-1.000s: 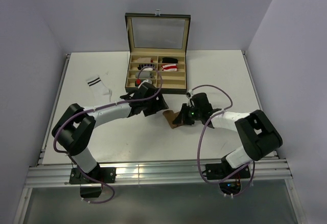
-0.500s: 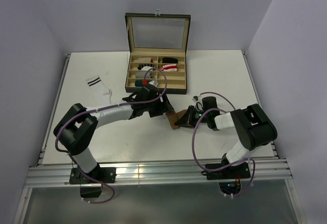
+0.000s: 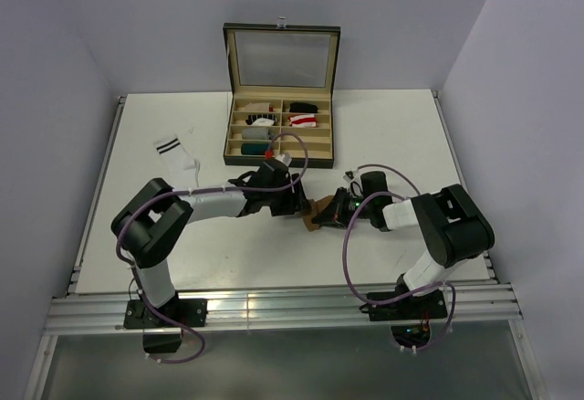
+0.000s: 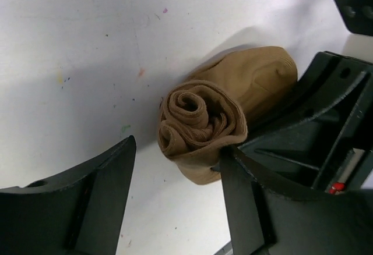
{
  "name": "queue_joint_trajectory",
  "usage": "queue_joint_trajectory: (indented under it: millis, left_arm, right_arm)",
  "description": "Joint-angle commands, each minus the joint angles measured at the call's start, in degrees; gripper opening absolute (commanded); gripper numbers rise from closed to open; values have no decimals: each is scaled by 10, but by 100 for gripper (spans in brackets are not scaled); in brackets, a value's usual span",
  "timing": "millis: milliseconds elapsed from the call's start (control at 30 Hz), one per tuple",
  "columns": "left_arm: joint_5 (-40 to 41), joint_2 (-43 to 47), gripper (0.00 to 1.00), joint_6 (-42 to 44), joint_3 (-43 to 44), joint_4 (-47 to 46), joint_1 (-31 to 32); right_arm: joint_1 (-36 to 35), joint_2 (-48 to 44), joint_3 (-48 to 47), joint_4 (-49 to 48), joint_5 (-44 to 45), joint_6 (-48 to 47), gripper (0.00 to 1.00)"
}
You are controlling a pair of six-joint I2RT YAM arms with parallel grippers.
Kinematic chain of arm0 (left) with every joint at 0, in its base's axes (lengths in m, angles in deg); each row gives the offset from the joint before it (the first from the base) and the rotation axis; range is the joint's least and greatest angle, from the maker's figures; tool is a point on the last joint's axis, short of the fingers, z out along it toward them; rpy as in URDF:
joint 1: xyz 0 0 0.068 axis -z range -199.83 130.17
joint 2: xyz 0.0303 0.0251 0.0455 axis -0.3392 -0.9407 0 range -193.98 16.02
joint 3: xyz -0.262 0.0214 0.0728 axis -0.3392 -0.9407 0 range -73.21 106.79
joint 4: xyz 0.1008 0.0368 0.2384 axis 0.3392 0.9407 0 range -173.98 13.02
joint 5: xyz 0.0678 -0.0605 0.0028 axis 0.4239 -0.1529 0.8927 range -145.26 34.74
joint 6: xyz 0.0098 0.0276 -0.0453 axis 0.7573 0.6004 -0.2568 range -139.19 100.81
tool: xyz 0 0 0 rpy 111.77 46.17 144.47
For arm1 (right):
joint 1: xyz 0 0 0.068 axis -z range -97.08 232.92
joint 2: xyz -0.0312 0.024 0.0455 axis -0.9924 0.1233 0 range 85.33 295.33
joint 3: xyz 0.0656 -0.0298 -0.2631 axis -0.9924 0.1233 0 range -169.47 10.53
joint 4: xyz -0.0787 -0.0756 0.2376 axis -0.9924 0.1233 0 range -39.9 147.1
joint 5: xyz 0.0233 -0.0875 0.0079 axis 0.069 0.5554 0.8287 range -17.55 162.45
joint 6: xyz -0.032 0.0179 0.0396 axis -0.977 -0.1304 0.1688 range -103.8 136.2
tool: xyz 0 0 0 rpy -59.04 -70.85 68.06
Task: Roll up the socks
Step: Roll the sock at the center of the board.
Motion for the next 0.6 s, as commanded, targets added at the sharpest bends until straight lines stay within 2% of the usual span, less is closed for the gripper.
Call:
queue_joint_trajectory:
  millis: [0, 233, 500, 533, 567]
  left_arm:
    - [4, -20, 63, 17, 31, -11, 5]
    - [3, -45, 57, 16, 48, -8, 6]
    - [-1, -76, 43, 14, 55, 25, 15]
    - [2, -80, 40, 14, 61, 34, 16]
    - [10, -83, 33, 15, 65, 52, 17]
  right_arm:
    - [3, 13, 11, 122, 78, -40, 0]
    - [1, 9, -1, 137, 90, -47, 0]
    - [-1, -9, -8, 147, 113, -50, 0]
    - [-2, -16, -9, 145, 112, -48, 0]
    - [-3, -22, -9, 141, 113, -47, 1]
